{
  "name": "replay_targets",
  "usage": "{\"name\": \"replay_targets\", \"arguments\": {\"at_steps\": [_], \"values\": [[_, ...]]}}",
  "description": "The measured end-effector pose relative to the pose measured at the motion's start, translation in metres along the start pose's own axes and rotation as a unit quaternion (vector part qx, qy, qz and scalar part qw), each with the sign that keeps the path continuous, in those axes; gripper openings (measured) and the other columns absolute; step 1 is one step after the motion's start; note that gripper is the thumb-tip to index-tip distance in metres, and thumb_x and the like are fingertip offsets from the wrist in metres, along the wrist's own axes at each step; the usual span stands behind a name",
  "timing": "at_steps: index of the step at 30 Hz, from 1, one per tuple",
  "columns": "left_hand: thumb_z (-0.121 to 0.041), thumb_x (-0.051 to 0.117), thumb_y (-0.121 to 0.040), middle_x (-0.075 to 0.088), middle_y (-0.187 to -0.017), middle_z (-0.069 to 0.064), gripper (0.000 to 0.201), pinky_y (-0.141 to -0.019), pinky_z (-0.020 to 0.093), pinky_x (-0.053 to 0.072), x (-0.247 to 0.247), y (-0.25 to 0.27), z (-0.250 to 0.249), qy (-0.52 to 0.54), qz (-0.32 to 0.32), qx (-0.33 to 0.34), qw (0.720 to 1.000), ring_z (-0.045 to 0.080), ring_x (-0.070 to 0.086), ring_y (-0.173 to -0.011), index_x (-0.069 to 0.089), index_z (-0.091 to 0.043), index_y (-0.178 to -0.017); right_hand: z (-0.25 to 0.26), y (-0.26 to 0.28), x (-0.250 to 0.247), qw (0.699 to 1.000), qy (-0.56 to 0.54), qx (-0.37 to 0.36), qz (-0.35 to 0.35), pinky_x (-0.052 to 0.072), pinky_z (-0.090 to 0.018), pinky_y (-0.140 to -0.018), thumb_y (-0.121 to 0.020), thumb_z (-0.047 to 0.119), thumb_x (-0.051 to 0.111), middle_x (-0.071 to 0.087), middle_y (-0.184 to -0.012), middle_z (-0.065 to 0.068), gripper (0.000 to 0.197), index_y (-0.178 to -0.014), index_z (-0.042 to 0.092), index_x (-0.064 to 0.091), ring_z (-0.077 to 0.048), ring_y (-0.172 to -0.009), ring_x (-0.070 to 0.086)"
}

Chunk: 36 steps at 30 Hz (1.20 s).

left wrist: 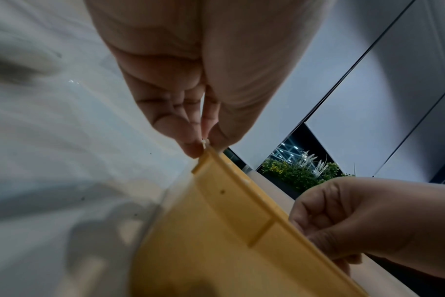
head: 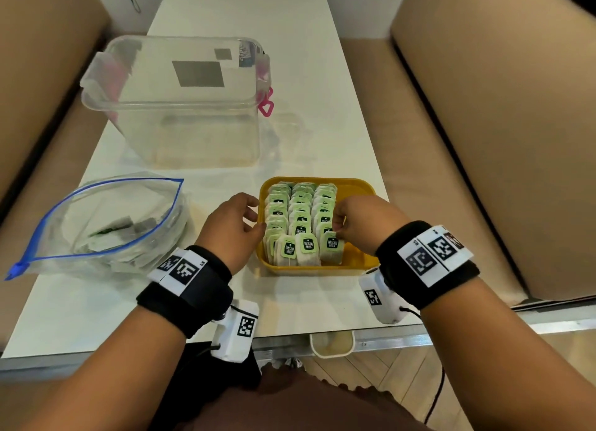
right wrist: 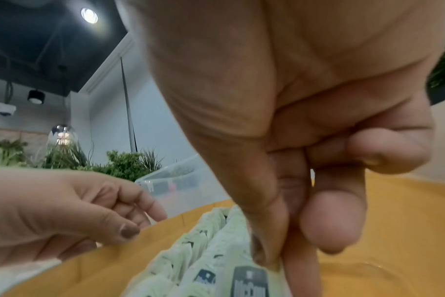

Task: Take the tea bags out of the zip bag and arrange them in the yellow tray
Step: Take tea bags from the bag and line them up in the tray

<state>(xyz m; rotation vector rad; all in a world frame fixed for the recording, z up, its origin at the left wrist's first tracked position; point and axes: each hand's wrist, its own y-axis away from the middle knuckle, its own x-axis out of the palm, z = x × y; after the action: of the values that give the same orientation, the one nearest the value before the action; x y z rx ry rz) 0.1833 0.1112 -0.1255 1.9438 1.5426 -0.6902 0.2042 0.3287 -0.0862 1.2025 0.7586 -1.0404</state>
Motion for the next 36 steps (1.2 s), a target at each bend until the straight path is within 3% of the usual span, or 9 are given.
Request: {"name": "replay_targets", "arguments": {"at_steps": [9, 13, 17, 21, 24, 27, 30, 33, 36], "values": [[-0.023, 0.064, -0.086, 0.062, -0.101, -0.001, 0.032, -0.071, 0.026, 0.041, -0.004, 0.007, -0.003, 0.002, -0.015, -0.013, 1.000, 0.017, 0.061, -0.076, 0.054, -0.016, -0.116, -0.002, -0.005, 0.006, 0.999, 0.022, 0.025, 0.003, 0.044, -0.026, -0.075, -0.091, 0.014, 0.056, 0.066, -0.106, -0.004, 0.019, -0.106, 0.018, 0.067, -0.024, -0.096, 0.062], [-0.026, 0.065, -0.087, 0.060, -0.103, -0.001, 0.033, -0.071, 0.024, 0.041, -0.012, 0.013, -0.006, 0.003, -0.031, -0.006, 0.999, 0.011, 0.059, -0.075, 0.055, -0.016, -0.116, -0.005, -0.003, 0.002, 0.999, -0.002, 0.028, -0.015, 0.043, -0.025, -0.074, -0.090, 0.015, 0.057, 0.067, -0.105, -0.001, 0.020, -0.106, 0.022, 0.066, -0.019, -0.090, 0.059], [-0.025, 0.065, -0.087, 0.060, -0.105, -0.002, 0.027, -0.068, 0.017, 0.040, -0.036, 0.020, -0.015, -0.003, -0.071, 0.046, 0.996, 0.001, 0.059, -0.077, 0.059, -0.019, -0.112, -0.001, 0.004, -0.011, 0.998, -0.019, 0.000, -0.066, 0.039, -0.023, -0.070, -0.088, 0.021, 0.062, 0.068, -0.101, 0.002, 0.012, -0.098, 0.023, 0.068, -0.018, -0.090, 0.060], [-0.027, 0.064, -0.088, 0.057, -0.101, -0.007, 0.016, -0.073, 0.005, 0.036, -0.082, 0.031, -0.022, -0.038, -0.149, 0.120, 0.981, 0.006, 0.056, -0.081, 0.064, -0.023, -0.103, 0.028, 0.014, -0.033, 0.985, -0.075, -0.078, -0.131, 0.041, -0.023, -0.061, -0.087, 0.026, 0.062, 0.069, -0.088, 0.006, 0.009, -0.091, 0.023, 0.069, -0.013, -0.082, 0.061], [-0.035, 0.058, -0.086, 0.056, -0.100, -0.005, 0.017, -0.084, 0.019, 0.037, -0.121, 0.040, -0.012, -0.099, -0.198, 0.139, 0.965, 0.016, 0.053, -0.092, 0.069, -0.026, -0.094, 0.066, 0.014, -0.042, 0.973, -0.117, -0.137, -0.147, 0.040, -0.013, -0.063, -0.087, 0.029, 0.062, 0.067, -0.083, 0.012, 0.007, -0.090, 0.027, 0.069, -0.001, -0.071, 0.056], [-0.046, 0.054, -0.081, 0.057, -0.117, -0.006, 0.020, -0.086, 0.034, 0.033, -0.154, 0.053, 0.018, -0.190, -0.222, 0.054, 0.955, 0.026, 0.045, -0.112, 0.071, -0.035, -0.084, 0.115, 0.010, -0.036, 0.954, -0.176, -0.203, -0.134, 0.043, -0.013, -0.068, -0.086, 0.027, 0.066, 0.067, -0.081, 0.014, 0.005, -0.088, 0.026, 0.070, -0.004, -0.072, 0.059], [-0.057, 0.053, -0.078, 0.054, -0.128, -0.007, 0.019, -0.094, 0.040, 0.037, -0.174, 0.062, 0.057, -0.209, -0.163, -0.042, 0.963, 0.025, 0.043, -0.119, 0.068, -0.045, -0.078, 0.165, 0.007, -0.023, 0.929, -0.206, -0.281, -0.124, 0.047, -0.018, -0.073, -0.087, 0.021, 0.066, 0.070, -0.083, 0.012, 0.006, -0.089, 0.022, 0.072, -0.004, -0.083, 0.059], [-0.050, 0.057, -0.081, 0.063, -0.116, -0.008, 0.017, -0.086, 0.033, 0.045, -0.181, 0.067, 0.085, -0.180, -0.102, -0.074, 0.975, 0.016, 0.057, -0.099, 0.070, -0.041, -0.087, 0.213, -0.006, -0.007, 0.917, -0.183, -0.339, -0.098, 0.045, -0.022, -0.074, -0.091, 0.016, 0.059, 0.070, -0.088, 0.008, 0.013, -0.093, 0.018, 0.071, -0.007, -0.081, 0.058], [-0.030, 0.065, -0.082, 0.063, -0.111, -0.010, 0.031, -0.076, 0.026, 0.044, -0.183, 0.073, 0.101, -0.150, -0.093, -0.069, 0.982, 0.008, 0.052, -0.073, 0.066, -0.032, -0.113, 0.247, -0.028, 0.014, 0.947, -0.078, -0.311, -0.032, 0.046, -0.033, -0.078, -0.094, 0.014, 0.049, 0.069, -0.094, -0.002, 0.020, -0.101, 0.016, 0.068, -0.019, -0.088, 0.061]]}}
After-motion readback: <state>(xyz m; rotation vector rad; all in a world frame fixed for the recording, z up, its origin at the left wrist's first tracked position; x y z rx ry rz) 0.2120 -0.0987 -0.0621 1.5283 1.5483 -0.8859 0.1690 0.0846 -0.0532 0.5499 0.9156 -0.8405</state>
